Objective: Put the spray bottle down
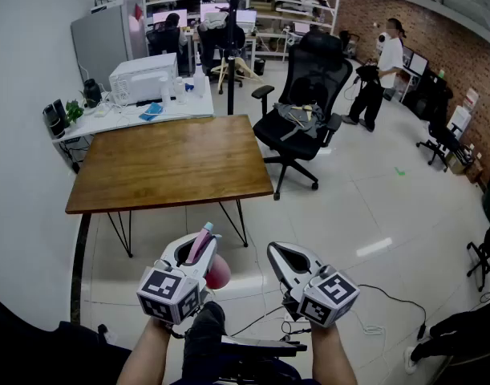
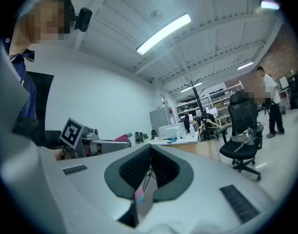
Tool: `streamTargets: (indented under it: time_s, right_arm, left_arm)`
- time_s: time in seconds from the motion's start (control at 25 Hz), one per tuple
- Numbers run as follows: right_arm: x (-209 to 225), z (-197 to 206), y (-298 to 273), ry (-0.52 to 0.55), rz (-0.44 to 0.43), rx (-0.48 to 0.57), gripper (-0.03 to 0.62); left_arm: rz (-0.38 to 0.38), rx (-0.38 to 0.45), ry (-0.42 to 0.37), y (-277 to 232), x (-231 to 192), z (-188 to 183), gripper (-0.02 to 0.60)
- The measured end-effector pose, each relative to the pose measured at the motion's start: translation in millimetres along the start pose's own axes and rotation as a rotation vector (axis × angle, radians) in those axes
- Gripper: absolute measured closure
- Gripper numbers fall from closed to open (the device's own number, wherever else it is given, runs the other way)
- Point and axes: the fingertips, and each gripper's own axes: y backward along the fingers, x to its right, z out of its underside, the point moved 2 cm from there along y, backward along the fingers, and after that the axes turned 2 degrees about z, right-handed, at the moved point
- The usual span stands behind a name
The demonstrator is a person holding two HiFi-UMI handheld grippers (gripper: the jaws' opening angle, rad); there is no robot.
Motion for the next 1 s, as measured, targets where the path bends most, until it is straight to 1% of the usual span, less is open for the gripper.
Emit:
streamTargets:
  time_s: [0.2, 0.36, 0.48, 0.6, 0.76, 1.0]
  right_arm:
    - [41.6, -3.3, -39.7, -0.004, 0.030, -0.016, 0.591]
    - [75.1, -12.1, -80.0, 0.010, 0.063, -0.021, 0.591]
    - [99.9, -19.6, -113.1, 0.012, 0.093, -0.026, 0.591]
    - [121.7, -25.0, -146.6, 0.040, 0.126, -0.051, 0.591]
    - [144.1, -27.0, -187.1, 0.056, 0.151, -0.068, 0.591]
    - [162.7, -29.5, -235.1, 0.063, 0.166, -0.096, 0.591]
  left_arm:
    - [0.034, 0.001, 0.002, -53.0, -33.2, -8.0, 0.505]
    - [0.056, 0.009, 0.015, -99.7, -72.3, -15.8, 0.505]
    - [0.091, -0.007, 0.017, -133.2, -99.1, -20.3, 0.504]
    - [0.122, -0.008, 0.023, -163.4, -125.6, -28.3, 0.504]
    - [0.147, -0.008, 0.033, -193.0, -160.9, -33.2, 0.505]
    - [0.152, -0.031, 0.056, -226.2, -208.2, -32.1, 0.505]
